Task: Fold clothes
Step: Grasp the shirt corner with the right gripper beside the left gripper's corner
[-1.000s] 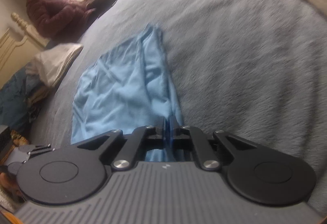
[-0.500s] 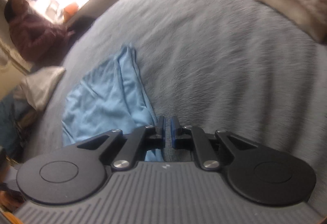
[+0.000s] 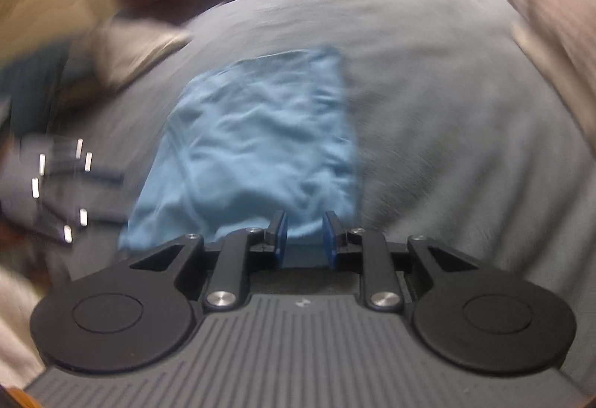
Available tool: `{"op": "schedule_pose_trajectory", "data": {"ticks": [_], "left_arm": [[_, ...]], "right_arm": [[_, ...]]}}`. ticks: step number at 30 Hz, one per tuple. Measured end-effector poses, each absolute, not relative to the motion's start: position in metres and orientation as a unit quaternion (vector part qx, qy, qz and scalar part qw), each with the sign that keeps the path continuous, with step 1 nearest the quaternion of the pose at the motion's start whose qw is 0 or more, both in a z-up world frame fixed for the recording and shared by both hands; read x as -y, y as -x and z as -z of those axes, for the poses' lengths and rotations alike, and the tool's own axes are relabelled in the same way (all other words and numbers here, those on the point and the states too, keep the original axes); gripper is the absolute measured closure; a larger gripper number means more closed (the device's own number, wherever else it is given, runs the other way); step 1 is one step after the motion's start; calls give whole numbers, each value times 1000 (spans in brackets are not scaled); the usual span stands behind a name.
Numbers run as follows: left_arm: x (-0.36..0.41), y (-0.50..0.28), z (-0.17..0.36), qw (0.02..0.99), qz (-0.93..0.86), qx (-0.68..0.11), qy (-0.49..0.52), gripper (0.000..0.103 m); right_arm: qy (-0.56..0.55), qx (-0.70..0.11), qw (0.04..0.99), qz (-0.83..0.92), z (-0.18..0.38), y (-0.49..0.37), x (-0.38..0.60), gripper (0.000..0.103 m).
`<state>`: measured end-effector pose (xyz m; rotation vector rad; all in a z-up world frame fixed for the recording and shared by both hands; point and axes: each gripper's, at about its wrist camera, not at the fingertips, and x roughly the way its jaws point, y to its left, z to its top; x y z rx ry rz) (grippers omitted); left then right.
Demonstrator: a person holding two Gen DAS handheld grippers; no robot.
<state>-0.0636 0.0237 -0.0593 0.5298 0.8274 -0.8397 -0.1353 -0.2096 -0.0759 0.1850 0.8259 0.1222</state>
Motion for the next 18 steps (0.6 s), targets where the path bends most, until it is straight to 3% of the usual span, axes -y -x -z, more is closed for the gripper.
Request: {"op": "schedule_pose_trajectory", "data": {"ticks": [11,18], "left_arm": [[-5,97,62,779,431,-341,-300,35],[0,103,66,776,436,-341,-301,36]], "right_arm": [[343,-368,829,-243,81,120,122,84],[486,-327,762,-278,95,119,109,84]]}}
